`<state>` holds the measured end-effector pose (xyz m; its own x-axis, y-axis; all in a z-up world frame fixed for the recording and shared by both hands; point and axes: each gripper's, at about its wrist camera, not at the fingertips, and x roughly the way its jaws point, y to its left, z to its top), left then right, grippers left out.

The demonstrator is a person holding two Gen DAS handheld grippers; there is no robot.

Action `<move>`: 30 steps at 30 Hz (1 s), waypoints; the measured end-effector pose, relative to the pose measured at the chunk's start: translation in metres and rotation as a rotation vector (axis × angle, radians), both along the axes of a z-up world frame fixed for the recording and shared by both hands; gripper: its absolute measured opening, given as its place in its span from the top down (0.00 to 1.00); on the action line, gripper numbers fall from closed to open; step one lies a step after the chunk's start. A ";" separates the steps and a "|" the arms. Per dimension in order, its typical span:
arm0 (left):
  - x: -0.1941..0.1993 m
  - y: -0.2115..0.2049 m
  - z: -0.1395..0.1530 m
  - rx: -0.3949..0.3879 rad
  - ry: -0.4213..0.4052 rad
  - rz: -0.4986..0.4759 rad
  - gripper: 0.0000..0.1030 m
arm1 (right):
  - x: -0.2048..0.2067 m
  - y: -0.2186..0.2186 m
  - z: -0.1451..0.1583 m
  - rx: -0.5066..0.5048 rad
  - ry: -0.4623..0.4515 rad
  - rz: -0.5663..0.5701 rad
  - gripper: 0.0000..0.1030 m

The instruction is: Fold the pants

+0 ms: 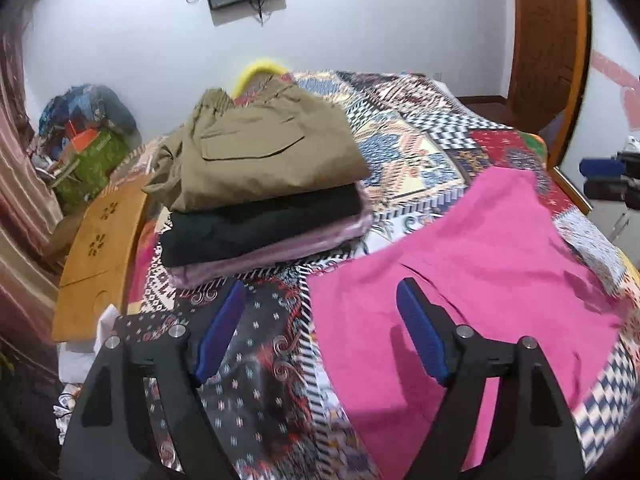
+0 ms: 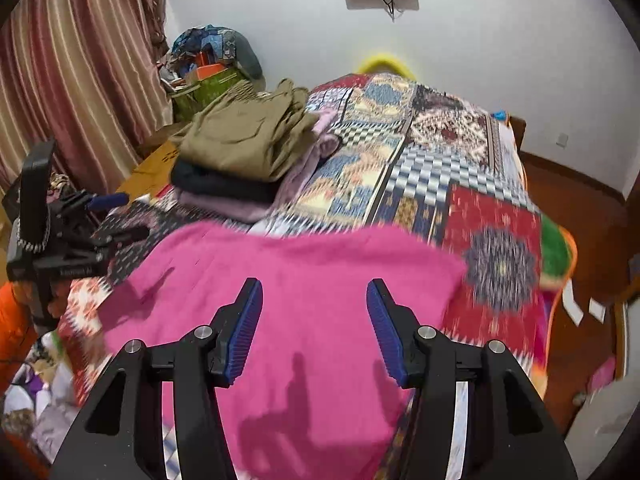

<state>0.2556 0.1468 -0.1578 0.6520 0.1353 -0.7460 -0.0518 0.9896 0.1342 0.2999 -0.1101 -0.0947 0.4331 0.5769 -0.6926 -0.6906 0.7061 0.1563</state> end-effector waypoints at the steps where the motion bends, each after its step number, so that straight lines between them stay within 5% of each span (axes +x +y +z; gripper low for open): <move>1: 0.010 0.006 -0.005 -0.016 0.009 -0.002 0.27 | 0.016 0.005 -0.003 -0.007 0.001 -0.007 0.51; 9: 0.057 0.041 -0.061 -0.186 0.146 0.019 0.54 | 0.096 0.019 -0.048 -0.004 0.132 -0.056 0.51; 12: 0.060 0.047 -0.074 -0.274 0.151 -0.015 0.54 | 0.105 0.022 -0.067 -0.014 0.176 -0.034 0.51; 16: 0.061 0.037 -0.078 -0.269 0.159 -0.071 0.54 | 0.104 0.025 -0.078 -0.019 0.180 0.008 0.51; 19: 0.064 0.034 -0.084 -0.254 0.178 -0.066 0.55 | 0.097 0.027 -0.080 -0.025 0.154 0.026 0.55; 24: 0.068 0.050 -0.091 -0.362 0.206 -0.017 0.59 | 0.091 0.028 -0.080 -0.071 0.111 0.038 0.71; 30: 0.064 0.057 -0.084 -0.378 0.215 -0.004 0.55 | 0.082 0.029 -0.076 -0.077 0.075 0.054 0.71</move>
<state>0.3196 0.2035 -0.2417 0.4760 -0.1758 -0.8617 -0.0588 0.9713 -0.2306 0.3815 -0.0815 -0.1704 0.3476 0.5419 -0.7652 -0.7166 0.6799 0.1560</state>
